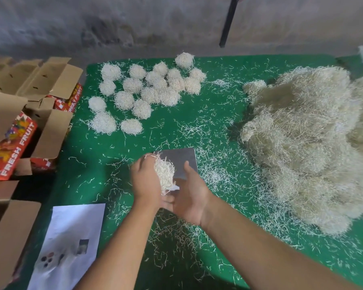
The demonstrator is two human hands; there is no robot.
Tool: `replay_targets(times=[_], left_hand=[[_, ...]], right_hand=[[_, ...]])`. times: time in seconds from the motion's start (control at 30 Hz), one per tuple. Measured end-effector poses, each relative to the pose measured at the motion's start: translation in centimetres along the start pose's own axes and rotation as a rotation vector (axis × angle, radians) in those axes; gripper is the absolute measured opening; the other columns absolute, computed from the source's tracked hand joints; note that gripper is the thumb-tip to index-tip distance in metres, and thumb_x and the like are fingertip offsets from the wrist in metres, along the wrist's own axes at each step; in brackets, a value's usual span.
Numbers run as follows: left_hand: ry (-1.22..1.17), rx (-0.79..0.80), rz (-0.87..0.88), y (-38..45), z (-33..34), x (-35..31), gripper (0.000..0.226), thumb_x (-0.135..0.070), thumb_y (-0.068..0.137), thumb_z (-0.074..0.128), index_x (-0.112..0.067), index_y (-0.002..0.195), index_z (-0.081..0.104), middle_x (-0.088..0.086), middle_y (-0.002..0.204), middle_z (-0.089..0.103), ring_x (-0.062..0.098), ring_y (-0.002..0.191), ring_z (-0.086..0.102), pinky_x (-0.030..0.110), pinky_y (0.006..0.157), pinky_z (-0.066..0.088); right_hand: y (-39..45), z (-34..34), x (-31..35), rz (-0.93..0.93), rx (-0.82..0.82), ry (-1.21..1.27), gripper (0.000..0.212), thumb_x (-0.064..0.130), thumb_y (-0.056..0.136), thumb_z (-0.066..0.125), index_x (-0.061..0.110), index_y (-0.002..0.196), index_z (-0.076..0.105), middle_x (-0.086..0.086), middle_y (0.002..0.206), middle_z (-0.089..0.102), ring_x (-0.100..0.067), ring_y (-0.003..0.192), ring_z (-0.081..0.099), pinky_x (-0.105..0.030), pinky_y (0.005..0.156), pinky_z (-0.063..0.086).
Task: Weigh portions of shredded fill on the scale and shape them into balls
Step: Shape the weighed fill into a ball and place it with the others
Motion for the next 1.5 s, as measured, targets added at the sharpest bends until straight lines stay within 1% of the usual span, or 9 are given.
replay_targets(times=[0.13,0.23,0.43,0.67,0.8,0.93,1.07,1.23,1.5], left_hand=[[0.375,0.225,0.322,-2.2,2.0,0.8,0.03,-0.034,0.088,0.042,-0.04,0.1,0.068,-0.024,0.099,0.07,-0.012,0.086,0.06,0.031,0.076,0.049],[0.637,0.175,0.446,-2.2,2.3,1.8,0.047,-0.034,0.09,0.034,-0.043,0.125,0.064,-0.024,0.133,0.058,0.002,0.129,0.047,0.04,0.11,0.038],[0.56,0.268,0.32,-3.8,3.4,3.4,0.043,-0.05,0.101,0.032,-0.048,0.138,0.053,-0.022,0.138,0.051,-0.002,0.122,0.053,0.041,0.105,0.049],[0.86,0.736,0.402,-2.8,3.3,3.1,0.066,-0.062,0.091,0.059,-0.071,0.147,0.025,-0.038,0.159,0.022,-0.007,0.14,0.037,0.035,0.111,0.043],[1.084,0.645,0.467,1.5,4.2,3.3,0.085,-0.033,0.083,0.084,-0.054,0.15,0.036,-0.026,0.151,0.042,0.003,0.139,0.041,0.039,0.12,0.038],[0.883,0.521,0.204,6.4,5.7,5.1,0.065,-0.023,0.076,0.089,-0.044,0.126,0.053,-0.022,0.119,0.064,-0.004,0.107,0.06,0.018,0.084,0.048],[0.811,0.368,0.142,10.3,6.6,6.8,0.071,-0.025,0.078,0.09,-0.031,0.138,0.052,-0.016,0.123,0.057,0.009,0.108,0.059,0.026,0.084,0.045],[0.858,0.301,0.14,13.0,7.4,8.8,0.071,-0.02,0.081,0.088,-0.033,0.142,0.053,-0.01,0.124,0.05,-0.004,0.091,0.053,0.017,0.069,0.041],[0.861,0.279,0.102,14.1,6.4,10.4,0.088,-0.027,0.076,0.09,-0.037,0.151,0.045,-0.008,0.131,0.044,0.014,0.119,0.053,0.044,0.101,0.052]], right_hand=[[0.2,0.1,0.9,-0.061,0.011,0.074,0.066,0.07,0.107,0.031,0.024,0.147,0.057,-0.007,0.152,0.059,-0.026,0.142,0.053,-0.051,0.124,0.036],[0.8,-0.1,0.2,-0.094,-0.008,0.104,0.056,0.058,0.11,0.038,0.02,0.142,0.064,-0.006,0.141,0.068,-0.028,0.138,0.059,-0.048,0.122,0.04],[2.3,-2.2,0.4,-0.137,0.006,0.065,0.03,0.03,0.111,0.045,0.017,0.119,0.071,-0.009,0.11,0.068,-0.026,0.107,0.064,-0.038,0.097,0.053],[4.3,-5.1,4.3,-0.114,-0.017,-0.109,0.046,0.042,0.107,0.054,0.007,0.131,0.073,-0.018,0.132,0.072,-0.039,0.13,0.064,-0.059,0.119,0.042],[6.8,-4.9,5.8,-0.037,-0.007,-0.146,0.054,0.049,0.113,0.042,0.008,0.137,0.067,-0.018,0.128,0.074,-0.035,0.121,0.071,-0.057,0.116,0.047],[9.9,-5.5,7.8,-0.005,-0.046,-0.125,0.066,0.055,0.112,0.032,0.004,0.14,0.062,-0.022,0.129,0.072,-0.036,0.124,0.069,-0.052,0.116,0.047],[12.9,-7.2,9.7,0.023,-0.113,-0.157,0.073,0.058,0.109,0.046,0.014,0.164,0.033,-0.028,0.16,0.043,-0.047,0.142,0.049,-0.058,0.12,0.041],[15.8,-10.1,10.6,-0.017,-0.195,-0.178,0.059,0.051,0.108,0.053,0.014,0.154,0.048,-0.016,0.128,0.066,-0.038,0.12,0.067,-0.053,0.116,0.047],[15.7,-10.6,10.6,-0.026,-0.225,-0.156,0.047,0.042,0.109,0.054,0.012,0.146,0.056,-0.013,0.128,0.069,-0.03,0.117,0.069,-0.054,0.119,0.043]])
Point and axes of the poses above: each hand's wrist, its own y-axis towards the middle knuckle, its own z-axis out of the palm, x = y × z, the point moved 5 cm from there along y, towards the middle knuckle
